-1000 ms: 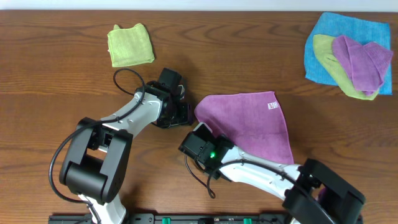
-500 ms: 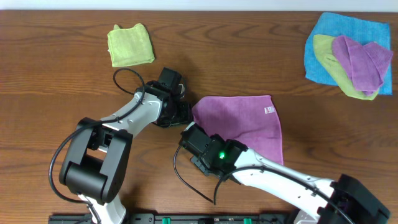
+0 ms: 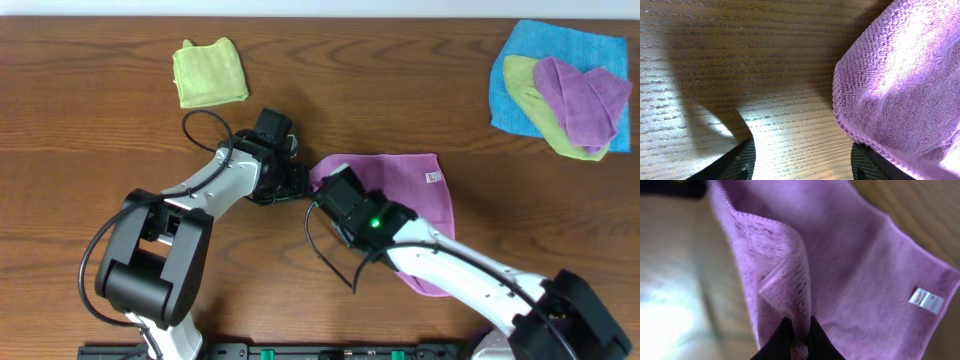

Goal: Fold the cloth

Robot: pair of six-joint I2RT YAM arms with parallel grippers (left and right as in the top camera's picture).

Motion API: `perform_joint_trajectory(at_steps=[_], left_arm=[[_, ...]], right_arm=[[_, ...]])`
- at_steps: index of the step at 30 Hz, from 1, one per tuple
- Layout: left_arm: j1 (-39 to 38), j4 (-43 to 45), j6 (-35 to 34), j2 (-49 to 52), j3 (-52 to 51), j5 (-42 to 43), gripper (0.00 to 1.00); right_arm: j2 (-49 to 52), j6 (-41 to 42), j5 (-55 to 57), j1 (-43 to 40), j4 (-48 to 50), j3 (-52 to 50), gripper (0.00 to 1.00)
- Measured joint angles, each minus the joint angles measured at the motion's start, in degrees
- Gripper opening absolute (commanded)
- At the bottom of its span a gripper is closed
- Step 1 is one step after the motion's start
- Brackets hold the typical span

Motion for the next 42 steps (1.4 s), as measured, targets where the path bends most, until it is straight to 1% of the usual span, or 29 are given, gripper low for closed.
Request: perform_joint_trajectory(at_steps=[1, 2, 3, 4, 8, 11, 15, 17, 23, 25, 26, 27, 31, 35, 37, 40, 42], left_arm=[[0.00, -0.02, 0.00, 0.00, 0.02, 0.00, 0.64], [0.00, -0.04, 0.00, 0.00, 0.02, 0.00, 0.67], [0.00, -0.09, 0.04, 0.00, 0.04, 0.02, 0.69], [0.00, -0.17, 0.04, -0.04, 0.13, 0.04, 0.71], [0.02, -0.59, 0.00, -0.11, 0.26, -0.04, 0.72], [0.02, -0.87, 0.00, -0.11, 0.31, -0.07, 0.72], [0.02, -1.33, 0.00, -0.11, 0.35, -0.07, 0.72], [0.00, -1.33, -0.02, -0.13, 0.35, -0.07, 0.72], [0.02, -1.31, 0.00, -0.13, 0.35, -0.04, 0.73], [0.00, -1.31, 0.00, -0.15, 0.35, -0.04, 0.73], [0.00, -1.31, 0.00, -0.15, 0.35, -0.07, 0.73], [0.00, -1.31, 0.00, -0.15, 0.35, -0.04, 0.73], [0.00, -1.31, 0.00, -0.15, 0.35, -0.02, 0.73], [0.00, -1.31, -0.02, -0.15, 0.35, -0.04, 0.73], [0.00, -1.31, 0.00, -0.15, 0.35, -0.04, 0.73], [0.00, -1.33, 0.00, -0.15, 0.35, -0.04, 0.73], [0.00, -1.31, 0.00, -0.15, 0.35, -0.04, 0.73]], right_arm=[[0.59, 0.00, 0.13, -0.66, 0.61, -0.15, 0.19], [1.22, 0.17, 0.24, -1.25, 1.36, -0.33, 0.38], [2.25, 0.07, 0.37, -1.79, 2.25, -0.59, 0.73], [2.80, 0.15, 0.39, -2.71, 2.67, -0.70, 0.99], [3.91, 0.00, 1.42, -5.88, 4.70, -1.03, 0.99], [3.91, 0.00, 0.09, -7.19, 3.10, -1.03, 0.99], [3.43, 2.25, -3.85, -6.56, -1.09, -1.07, 0.99], [3.17, 3.52, -5.51, -5.75, -1.27, -1.07, 0.97], [2.95, 6.03, -8.28, -3.39, -1.64, -1.07, 0.95], [2.95, 6.12, -8.24, -3.19, -1.66, -1.07, 0.91], [2.95, 6.34, -8.22, -3.17, -1.46, -1.07, 0.86], [2.95, 6.34, -8.15, -3.17, -1.05, -1.09, 0.78], [2.95, 6.12, -7.93, -3.17, 3.58, -2.40, 0.61], [2.95, 5.88, -7.80, -3.17, 5.27, -3.78, 0.61], [2.95, 5.77, -7.76, -3.17, 5.86, -3.89, 0.59], [2.97, 5.62, -7.69, -3.17, 6.71, -3.89, 0.54], [3.28, 5.38, -7.69, -3.17, 7.02, -3.89, 0.54]])
